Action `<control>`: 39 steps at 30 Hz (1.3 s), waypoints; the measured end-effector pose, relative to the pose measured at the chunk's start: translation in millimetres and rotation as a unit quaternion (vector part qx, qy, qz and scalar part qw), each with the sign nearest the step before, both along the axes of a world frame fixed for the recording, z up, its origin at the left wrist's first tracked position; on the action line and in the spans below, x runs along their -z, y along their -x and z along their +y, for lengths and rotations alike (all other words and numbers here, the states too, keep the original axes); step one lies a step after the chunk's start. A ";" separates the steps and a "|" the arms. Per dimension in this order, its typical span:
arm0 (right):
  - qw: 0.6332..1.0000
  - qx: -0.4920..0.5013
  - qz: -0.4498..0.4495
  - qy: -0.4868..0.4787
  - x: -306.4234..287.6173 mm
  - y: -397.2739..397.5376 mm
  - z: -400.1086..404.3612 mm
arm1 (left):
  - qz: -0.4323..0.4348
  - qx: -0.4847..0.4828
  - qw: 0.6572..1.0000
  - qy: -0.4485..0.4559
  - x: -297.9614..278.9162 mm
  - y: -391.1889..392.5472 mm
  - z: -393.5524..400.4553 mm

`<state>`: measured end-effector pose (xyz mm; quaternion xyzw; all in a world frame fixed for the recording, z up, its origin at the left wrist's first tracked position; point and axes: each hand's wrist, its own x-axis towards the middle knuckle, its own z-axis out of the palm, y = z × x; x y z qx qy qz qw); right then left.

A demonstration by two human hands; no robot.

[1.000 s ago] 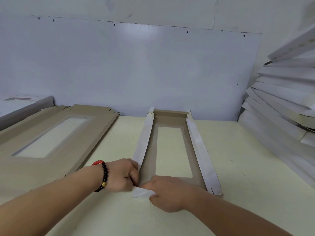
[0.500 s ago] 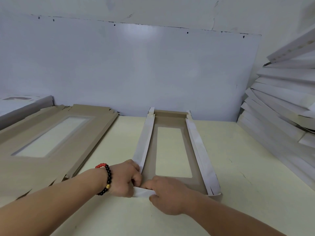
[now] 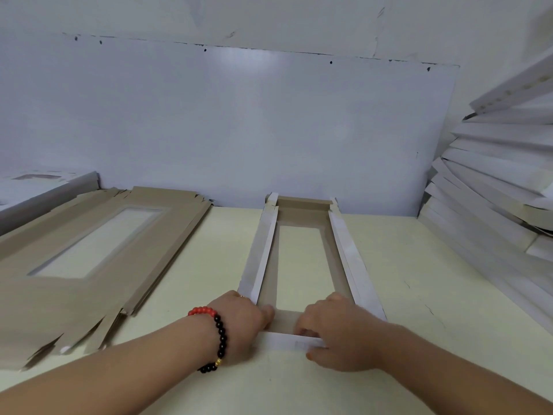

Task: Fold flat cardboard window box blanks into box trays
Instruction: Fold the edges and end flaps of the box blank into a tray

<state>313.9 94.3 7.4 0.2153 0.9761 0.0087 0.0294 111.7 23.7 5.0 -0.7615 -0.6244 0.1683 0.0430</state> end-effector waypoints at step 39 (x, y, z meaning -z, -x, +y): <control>0.998 0.033 0.028 -0.049 14.3 -72.4 49.1 | -0.136 0.135 0.980 -0.047 18.0 -28.1 20.0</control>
